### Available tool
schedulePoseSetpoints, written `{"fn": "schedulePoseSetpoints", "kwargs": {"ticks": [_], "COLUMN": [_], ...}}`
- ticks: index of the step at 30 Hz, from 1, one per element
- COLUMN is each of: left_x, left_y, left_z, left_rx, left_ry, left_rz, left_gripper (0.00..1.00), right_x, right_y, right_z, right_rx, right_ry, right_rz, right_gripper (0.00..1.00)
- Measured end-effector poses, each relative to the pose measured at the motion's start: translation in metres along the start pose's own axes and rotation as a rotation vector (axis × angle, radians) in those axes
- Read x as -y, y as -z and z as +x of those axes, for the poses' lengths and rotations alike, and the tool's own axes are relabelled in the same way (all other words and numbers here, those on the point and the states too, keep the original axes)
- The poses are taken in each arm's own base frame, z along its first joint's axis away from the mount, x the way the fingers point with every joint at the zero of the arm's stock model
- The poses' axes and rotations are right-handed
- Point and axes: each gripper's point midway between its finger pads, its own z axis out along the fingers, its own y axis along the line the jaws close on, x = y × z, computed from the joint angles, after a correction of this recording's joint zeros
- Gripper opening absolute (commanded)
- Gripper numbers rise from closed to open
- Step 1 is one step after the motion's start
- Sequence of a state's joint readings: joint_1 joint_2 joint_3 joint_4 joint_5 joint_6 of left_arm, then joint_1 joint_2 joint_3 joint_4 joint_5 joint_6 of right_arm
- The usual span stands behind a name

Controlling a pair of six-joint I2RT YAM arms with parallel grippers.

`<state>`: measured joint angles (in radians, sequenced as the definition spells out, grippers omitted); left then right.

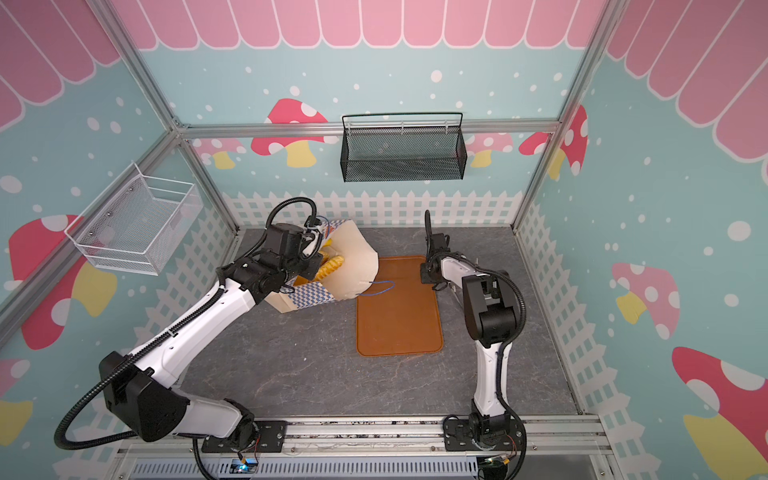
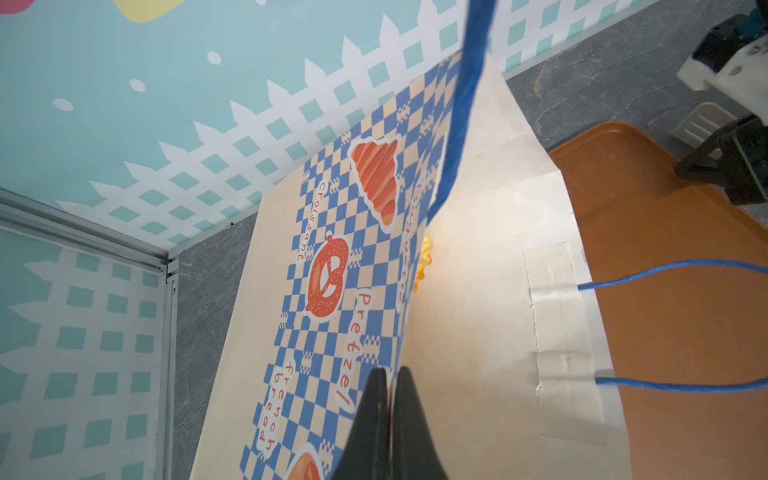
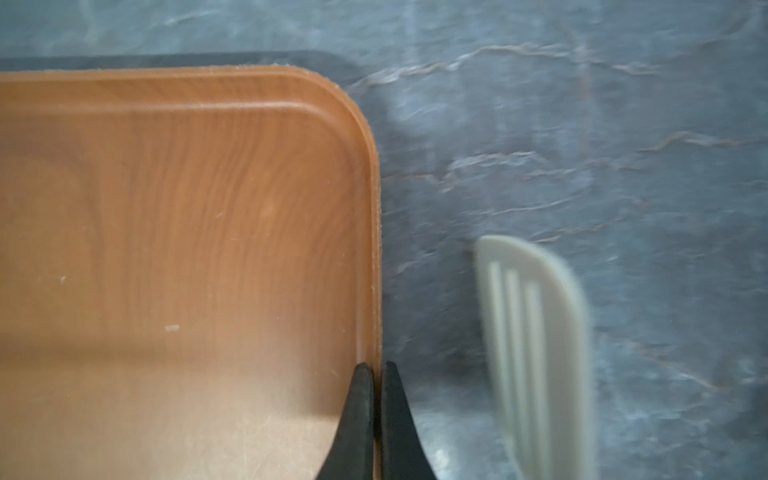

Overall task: Take the fake bread out of the paper bag
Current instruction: 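Pull the bag toward the tray with the left gripper while the right gripper lowers, then grasp the white-tipped tongs with the right gripper and lift them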

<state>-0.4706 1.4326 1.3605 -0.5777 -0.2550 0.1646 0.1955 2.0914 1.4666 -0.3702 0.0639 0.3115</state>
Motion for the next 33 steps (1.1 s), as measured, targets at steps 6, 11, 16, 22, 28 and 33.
{"fn": "schedulePoseSetpoints", "kwargs": {"ticks": [6,11,16,22,28,33], "left_x": [-0.001,-0.004,-0.008,-0.003,0.003,0.006], "left_y": [0.005,0.006,0.010,0.013,0.012,0.014], "left_z": [0.004,0.004,0.003,0.004,0.006,0.007], "left_rx": [0.001,0.004,0.014,0.021,0.019,0.021], "left_ry": [-0.003,-0.001,0.013,0.016,0.016,0.016], "left_rz": [-0.001,0.000,0.011,0.046,0.077,0.097], "left_gripper": [0.00,0.00,0.00,0.00,0.00,0.00], "right_x": [0.018,0.008,-0.006,0.022,0.093,0.094], "right_y": [-0.004,0.005,0.041,0.117,0.111,0.086], "right_z": [-0.016,-0.028,-0.040,-0.050,-0.013,0.051], "right_rx": [0.013,0.039,0.103,0.240,0.169,-0.010], "right_ry": [-0.062,-0.042,0.034,0.043,-0.036,0.003], "right_rz": [0.017,-0.041,-0.106,-0.100,0.016,0.036], "right_gripper": [0.14,0.53,0.62,0.72,0.77,0.98]}}
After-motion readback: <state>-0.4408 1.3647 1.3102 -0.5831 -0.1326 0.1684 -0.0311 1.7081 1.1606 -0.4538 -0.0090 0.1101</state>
